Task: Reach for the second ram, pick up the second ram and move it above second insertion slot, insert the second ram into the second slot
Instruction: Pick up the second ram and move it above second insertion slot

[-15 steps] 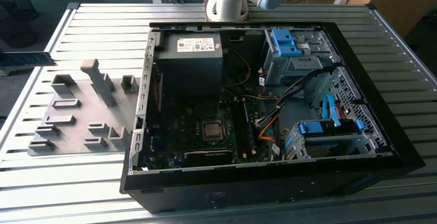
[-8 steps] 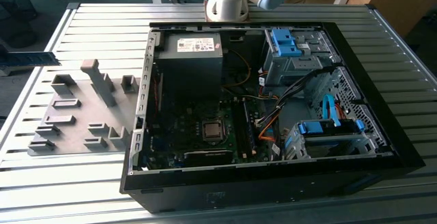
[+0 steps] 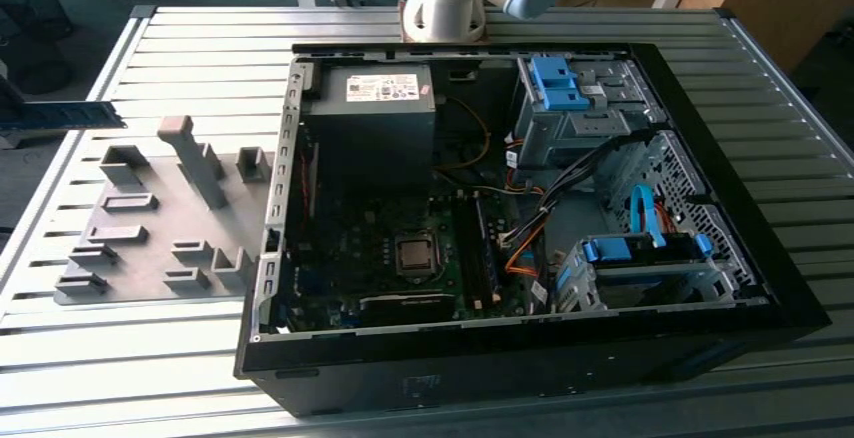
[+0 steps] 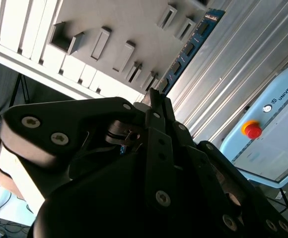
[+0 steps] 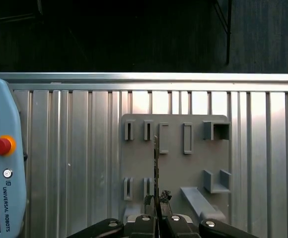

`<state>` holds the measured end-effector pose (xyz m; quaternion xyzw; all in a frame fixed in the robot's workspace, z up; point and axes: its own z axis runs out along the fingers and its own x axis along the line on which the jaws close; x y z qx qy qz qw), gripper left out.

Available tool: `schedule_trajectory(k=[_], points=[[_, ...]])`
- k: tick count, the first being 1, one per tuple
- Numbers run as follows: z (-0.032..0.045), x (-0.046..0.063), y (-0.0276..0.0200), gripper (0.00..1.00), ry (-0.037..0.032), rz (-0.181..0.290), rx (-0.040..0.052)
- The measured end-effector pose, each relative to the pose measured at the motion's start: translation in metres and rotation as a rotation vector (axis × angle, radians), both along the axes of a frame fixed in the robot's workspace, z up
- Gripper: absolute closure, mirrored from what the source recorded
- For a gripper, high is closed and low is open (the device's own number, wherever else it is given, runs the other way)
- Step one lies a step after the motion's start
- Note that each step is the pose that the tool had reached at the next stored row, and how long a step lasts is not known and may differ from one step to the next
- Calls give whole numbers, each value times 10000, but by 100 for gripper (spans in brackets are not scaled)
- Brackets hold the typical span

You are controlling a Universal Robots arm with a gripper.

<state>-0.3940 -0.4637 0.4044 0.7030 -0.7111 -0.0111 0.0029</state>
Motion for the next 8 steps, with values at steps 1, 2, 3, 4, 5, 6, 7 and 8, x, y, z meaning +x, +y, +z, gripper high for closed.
schedule_trajectory(k=[1,2,3,4,5,6,7,8], points=[[1,5,0,86,1,0,-1],[0,10,0,86,1,0,0],[0,15,0,86,1,0,-1],[0,21,0,86,1,0,-1],[1,26,0,86,1,0,-1],[0,30,0,86,-1,0,0],[0,34,0,86,0,0,0],[0,39,0,86,1,0,0]])
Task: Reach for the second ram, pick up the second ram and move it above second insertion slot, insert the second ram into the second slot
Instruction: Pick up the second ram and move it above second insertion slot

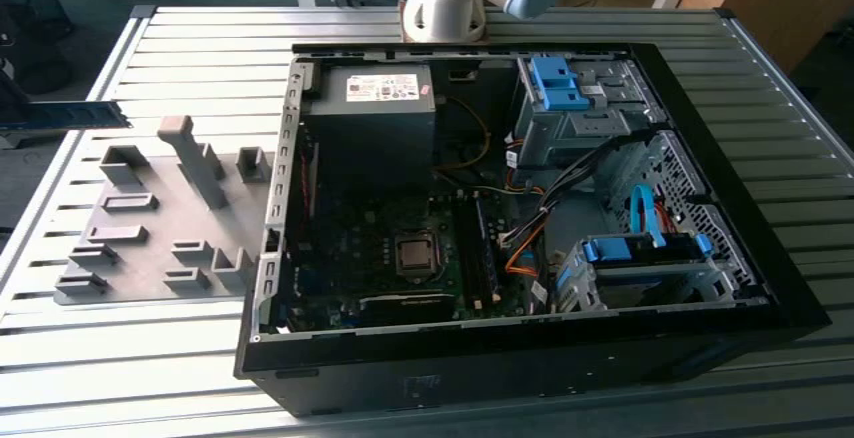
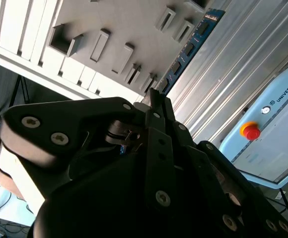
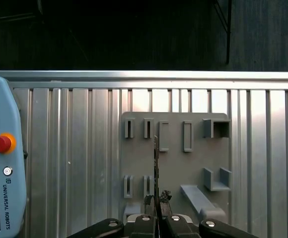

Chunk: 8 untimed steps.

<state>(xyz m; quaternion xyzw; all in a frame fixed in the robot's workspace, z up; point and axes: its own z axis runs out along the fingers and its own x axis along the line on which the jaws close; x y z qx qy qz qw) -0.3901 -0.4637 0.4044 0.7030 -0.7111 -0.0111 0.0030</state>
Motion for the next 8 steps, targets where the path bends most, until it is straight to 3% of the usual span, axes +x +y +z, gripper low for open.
schedule_trajectory(k=[8], points=[[0,41,0,86,0,1,0]])
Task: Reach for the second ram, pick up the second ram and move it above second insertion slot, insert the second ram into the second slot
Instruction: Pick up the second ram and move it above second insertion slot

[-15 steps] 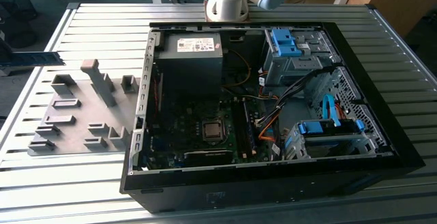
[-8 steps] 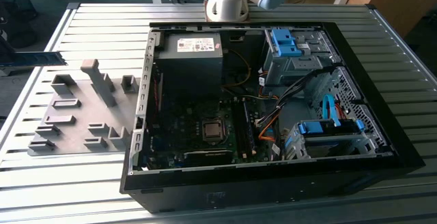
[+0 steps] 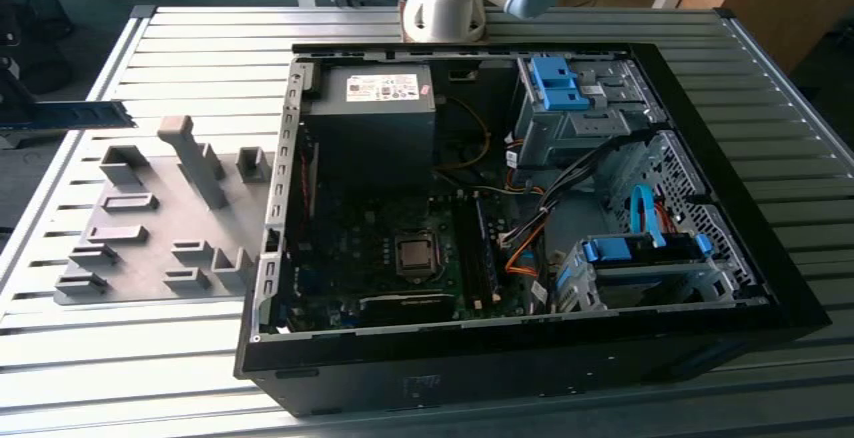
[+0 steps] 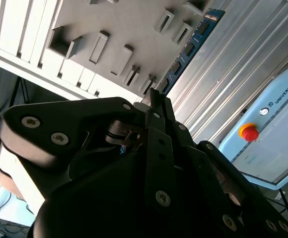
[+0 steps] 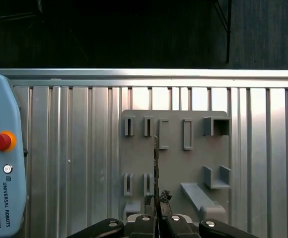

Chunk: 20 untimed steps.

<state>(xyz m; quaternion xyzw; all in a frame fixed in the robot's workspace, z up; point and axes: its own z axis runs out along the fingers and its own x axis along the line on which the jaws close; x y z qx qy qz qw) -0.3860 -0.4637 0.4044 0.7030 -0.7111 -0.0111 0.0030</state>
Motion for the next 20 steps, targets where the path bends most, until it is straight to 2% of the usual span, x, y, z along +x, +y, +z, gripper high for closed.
schedule_trajectory(k=[20], points=[[0,136,0,86,-1,0,0]])
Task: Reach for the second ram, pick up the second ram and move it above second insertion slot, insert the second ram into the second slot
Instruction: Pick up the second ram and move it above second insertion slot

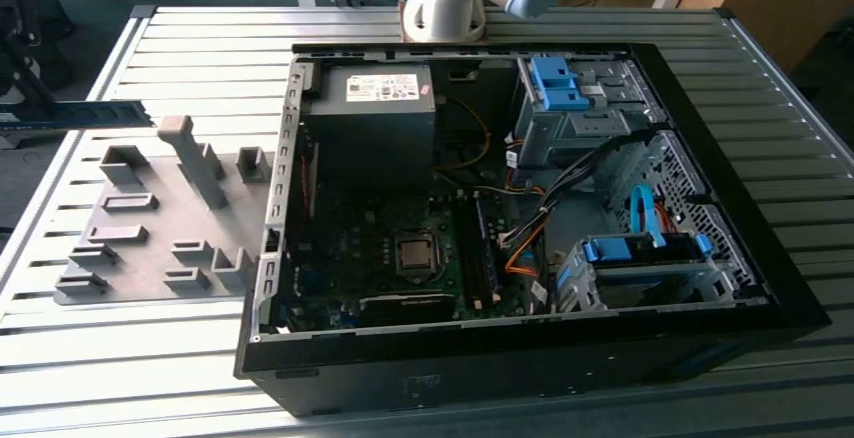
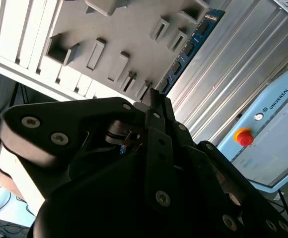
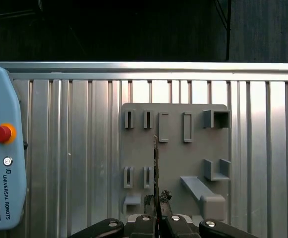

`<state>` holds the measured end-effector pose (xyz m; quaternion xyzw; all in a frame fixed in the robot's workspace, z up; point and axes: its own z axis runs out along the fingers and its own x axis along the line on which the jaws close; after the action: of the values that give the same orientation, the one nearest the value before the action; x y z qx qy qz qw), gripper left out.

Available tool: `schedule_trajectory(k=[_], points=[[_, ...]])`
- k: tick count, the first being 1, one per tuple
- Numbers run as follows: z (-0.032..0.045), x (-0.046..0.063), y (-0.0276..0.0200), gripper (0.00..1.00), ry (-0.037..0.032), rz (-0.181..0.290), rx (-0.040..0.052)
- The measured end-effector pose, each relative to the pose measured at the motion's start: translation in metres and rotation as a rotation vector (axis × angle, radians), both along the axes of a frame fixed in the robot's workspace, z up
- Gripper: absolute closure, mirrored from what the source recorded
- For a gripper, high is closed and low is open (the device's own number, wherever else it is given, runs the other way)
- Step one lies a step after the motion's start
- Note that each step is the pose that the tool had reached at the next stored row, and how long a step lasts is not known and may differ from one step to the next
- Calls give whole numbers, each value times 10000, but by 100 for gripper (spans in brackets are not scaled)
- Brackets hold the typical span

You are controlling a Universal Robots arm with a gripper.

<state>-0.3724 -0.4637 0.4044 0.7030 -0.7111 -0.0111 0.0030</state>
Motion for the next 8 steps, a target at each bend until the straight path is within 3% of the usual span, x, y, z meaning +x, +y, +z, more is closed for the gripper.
schedule_trajectory(k=[8], points=[[0,18,0,86,0,-1,0]])
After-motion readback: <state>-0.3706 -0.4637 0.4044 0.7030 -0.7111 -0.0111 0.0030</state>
